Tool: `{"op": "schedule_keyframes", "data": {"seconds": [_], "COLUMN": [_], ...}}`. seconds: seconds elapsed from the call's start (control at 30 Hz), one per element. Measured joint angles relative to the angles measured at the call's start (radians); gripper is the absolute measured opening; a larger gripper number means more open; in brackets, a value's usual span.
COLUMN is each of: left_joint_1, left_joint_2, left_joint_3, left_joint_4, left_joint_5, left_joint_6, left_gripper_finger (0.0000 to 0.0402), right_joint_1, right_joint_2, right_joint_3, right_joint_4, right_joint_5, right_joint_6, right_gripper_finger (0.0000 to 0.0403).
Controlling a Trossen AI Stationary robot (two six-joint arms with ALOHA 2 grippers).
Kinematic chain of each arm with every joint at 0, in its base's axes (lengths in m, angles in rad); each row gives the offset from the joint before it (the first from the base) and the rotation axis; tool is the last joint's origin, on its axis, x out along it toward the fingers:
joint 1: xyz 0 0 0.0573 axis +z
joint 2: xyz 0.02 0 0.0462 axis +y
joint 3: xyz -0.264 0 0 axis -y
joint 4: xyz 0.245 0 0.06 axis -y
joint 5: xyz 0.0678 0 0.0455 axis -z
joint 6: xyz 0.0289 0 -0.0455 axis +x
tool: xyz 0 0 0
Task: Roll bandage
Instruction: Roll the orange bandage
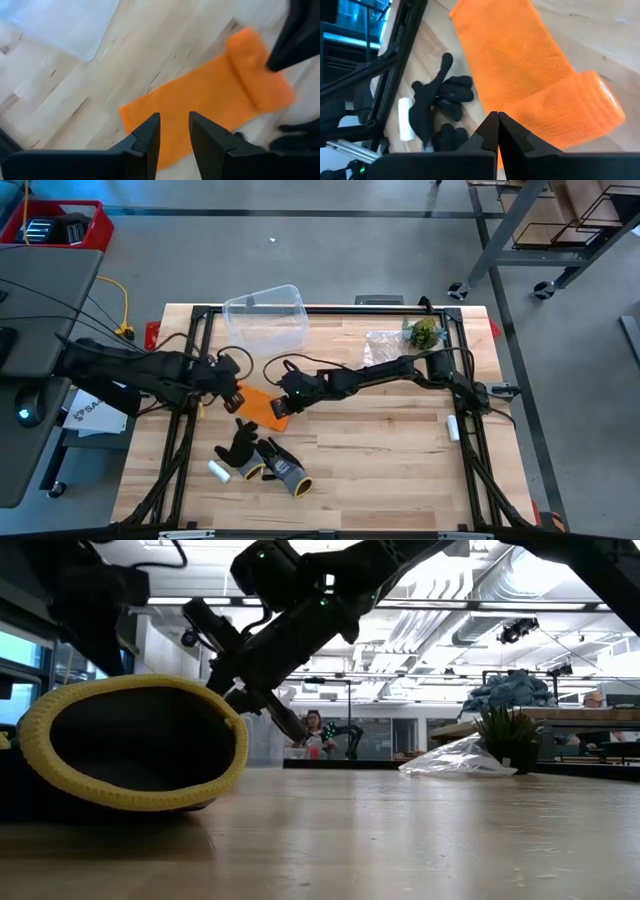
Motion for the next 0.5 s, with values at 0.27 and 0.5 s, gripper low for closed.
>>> {"op": "schedule_keyframes", "data": {"seconds": [0.27, 0.5], "left_joint_1": [0.001, 0.001], "left_joint_2": [-0.123, -0.139], "left_joint_3": [0.0, 0.0], "left_joint_4": [0.211, 0.283], "left_joint_5": [0.0, 0.0], "left_joint_6": [0.055, 0.079], "left_gripper_finger": [0.0099, 0.0099], "right_joint_1": [0.001, 0.006], "right_joint_2": [0.041, 0.078], "right_joint_3": [0.021, 0.092], "right_joint_4": [0.005, -0.042], "right_joint_5": [-0.025, -0.066], "right_joint_6": [0.027, 0.007], "right_gripper_finger": [0.0, 0.0]}}
